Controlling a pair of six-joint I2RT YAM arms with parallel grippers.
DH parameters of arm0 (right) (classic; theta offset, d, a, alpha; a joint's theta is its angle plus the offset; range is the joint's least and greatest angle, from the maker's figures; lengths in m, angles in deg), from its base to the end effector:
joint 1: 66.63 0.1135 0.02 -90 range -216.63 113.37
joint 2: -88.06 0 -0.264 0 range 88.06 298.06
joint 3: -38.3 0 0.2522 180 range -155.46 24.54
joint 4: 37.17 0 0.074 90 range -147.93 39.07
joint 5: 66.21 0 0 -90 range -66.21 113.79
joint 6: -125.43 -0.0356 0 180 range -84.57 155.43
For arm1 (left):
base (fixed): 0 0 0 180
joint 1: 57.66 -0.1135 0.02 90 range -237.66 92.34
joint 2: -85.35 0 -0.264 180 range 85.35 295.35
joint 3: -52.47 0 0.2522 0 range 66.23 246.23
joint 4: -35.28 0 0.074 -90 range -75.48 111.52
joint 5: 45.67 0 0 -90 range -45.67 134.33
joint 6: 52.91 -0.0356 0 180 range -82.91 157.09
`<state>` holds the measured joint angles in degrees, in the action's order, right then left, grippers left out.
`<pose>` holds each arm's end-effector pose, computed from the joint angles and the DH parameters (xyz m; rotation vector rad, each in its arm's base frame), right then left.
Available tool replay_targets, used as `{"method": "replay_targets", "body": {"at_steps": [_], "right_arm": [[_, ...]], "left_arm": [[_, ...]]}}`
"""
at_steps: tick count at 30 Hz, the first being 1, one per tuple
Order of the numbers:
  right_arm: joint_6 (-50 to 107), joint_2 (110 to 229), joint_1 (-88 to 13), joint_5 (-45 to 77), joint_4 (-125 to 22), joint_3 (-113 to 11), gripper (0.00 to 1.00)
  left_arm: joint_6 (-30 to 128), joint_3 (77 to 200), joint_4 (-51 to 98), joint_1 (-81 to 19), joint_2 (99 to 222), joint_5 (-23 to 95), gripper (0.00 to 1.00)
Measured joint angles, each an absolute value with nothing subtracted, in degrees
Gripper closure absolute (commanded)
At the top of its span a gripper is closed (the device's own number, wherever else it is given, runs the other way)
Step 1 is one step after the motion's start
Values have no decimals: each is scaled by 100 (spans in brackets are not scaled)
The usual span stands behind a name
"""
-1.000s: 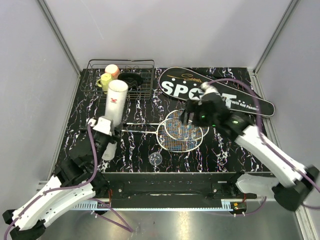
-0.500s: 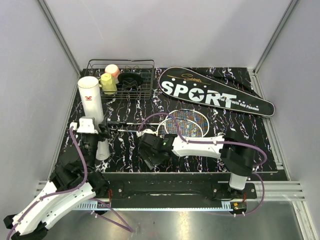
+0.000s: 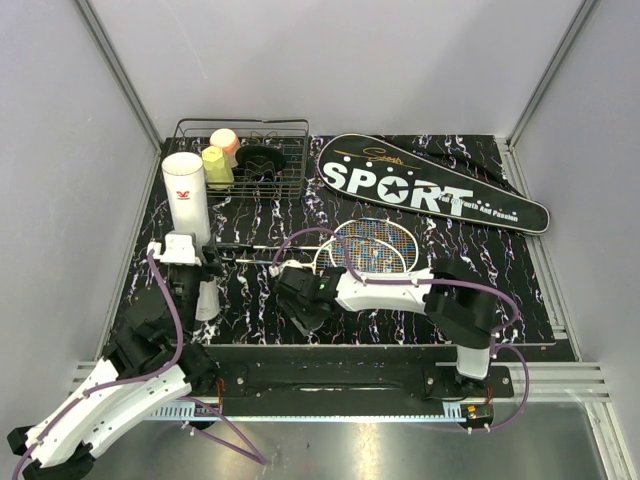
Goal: Pack up the badminton gear
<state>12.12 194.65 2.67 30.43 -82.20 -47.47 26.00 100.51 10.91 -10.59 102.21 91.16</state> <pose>0.1367 0.3501 0.1771 -1.0432 2.5455 0.3152 0.0740 -0.0415 0.3323 0.0799 1.4880 0.0856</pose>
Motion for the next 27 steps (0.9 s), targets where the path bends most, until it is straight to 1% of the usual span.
{"method": "replay_targets", "body": {"at_steps": [4, 8, 9, 11, 12, 14, 15, 18, 19, 23, 25, 27], "right_arm": [[1383, 19650, 321, 3038, -8211, -4858, 43], [1520, 19797, 389, 3025, -8167, -5040, 52], [1555, 19854, 393, 3025, -8121, -5083, 57], [1608, 19963, 396, 3030, -8029, -5109, 62], [1630, 20033, 398, 3054, -8014, -5118, 66], [1625, 20064, 398, 3064, -7885, -5142, 72], [1614, 20066, 398, 3089, -7837, -5129, 80], [1562, 20064, 398, 3169, -7706, -5088, 96], [1531, 20057, 398, 3180, -7664, -5064, 100], [1402, 19834, 363, 3141, -7476, -4775, 100], [1354, 19539, 282, 3012, -7441, -4489, 100], [1284, 18964, 55, 2728, -7369, -4056, 100]], "left_arm": [[2593, 10047, 1097, -1075, 10254, 9114, 92], [2593, 10047, 1113, -1110, 10331, 9109, 93], [2593, 10047, 1111, -1114, 10350, 9109, 93], [2593, 10047, 1104, -1116, 10372, 9109, 93], [2593, 10047, 1108, -1116, 10374, 9109, 93], [2591, 10044, 1115, -1121, 10372, 9107, 93], [2591, 10042, 1126, -1123, 10372, 9103, 93], [2563, 10031, 1156, -1149, 10383, 9037, 93], [2552, 10031, 1167, -1166, 10392, 8978, 93], [2552, 10031, 1191, -1221, 10495, 8668, 93], [2554, 10029, 1181, -1228, 10545, 8453, 94], [2554, 10023, 1174, -1234, 10589, 8134, 94]]}}
